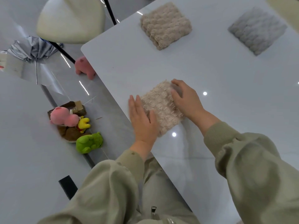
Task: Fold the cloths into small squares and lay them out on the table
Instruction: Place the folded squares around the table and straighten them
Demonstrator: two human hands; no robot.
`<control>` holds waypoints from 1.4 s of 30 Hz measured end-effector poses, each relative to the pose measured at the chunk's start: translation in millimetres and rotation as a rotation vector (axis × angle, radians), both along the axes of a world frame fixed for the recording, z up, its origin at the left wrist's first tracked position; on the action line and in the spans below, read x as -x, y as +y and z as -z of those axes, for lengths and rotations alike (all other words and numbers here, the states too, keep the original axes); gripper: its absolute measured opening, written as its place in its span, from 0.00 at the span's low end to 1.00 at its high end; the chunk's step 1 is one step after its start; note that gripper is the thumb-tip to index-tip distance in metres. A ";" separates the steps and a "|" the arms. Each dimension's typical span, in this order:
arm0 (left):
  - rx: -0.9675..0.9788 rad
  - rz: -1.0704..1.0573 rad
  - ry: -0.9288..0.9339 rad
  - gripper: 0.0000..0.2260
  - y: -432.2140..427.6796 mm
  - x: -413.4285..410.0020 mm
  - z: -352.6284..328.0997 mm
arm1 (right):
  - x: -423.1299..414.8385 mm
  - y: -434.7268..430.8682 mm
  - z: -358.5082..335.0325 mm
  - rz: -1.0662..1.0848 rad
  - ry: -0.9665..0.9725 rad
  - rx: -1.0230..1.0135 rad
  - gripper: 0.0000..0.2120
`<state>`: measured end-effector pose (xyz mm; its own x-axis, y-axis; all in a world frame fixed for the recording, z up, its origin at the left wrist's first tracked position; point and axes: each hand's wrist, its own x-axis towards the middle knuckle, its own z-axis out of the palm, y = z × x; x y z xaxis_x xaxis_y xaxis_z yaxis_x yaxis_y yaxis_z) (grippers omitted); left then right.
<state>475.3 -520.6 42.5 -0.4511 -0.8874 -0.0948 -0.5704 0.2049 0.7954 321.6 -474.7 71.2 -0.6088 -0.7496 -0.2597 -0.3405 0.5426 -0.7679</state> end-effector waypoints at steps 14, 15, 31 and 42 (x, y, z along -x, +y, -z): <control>0.546 0.931 -0.488 0.28 -155.8 -9.2 -13.4 | -73.3 -57.4 0.8 0.084 0.467 -0.347 0.24; 0.545 0.972 -0.482 0.28 -165.0 -8.7 -14.9 | -78.8 -65.8 -0.3 0.122 0.469 -0.359 0.24; 0.612 1.293 -0.373 0.27 -255.5 27.9 -27.5 | -105.1 -143.0 -9.7 0.474 0.397 -0.546 0.26; 0.625 1.404 -0.301 0.26 -270.9 111.0 -14.8 | -38.9 -154.2 5.1 0.643 0.343 -0.501 0.26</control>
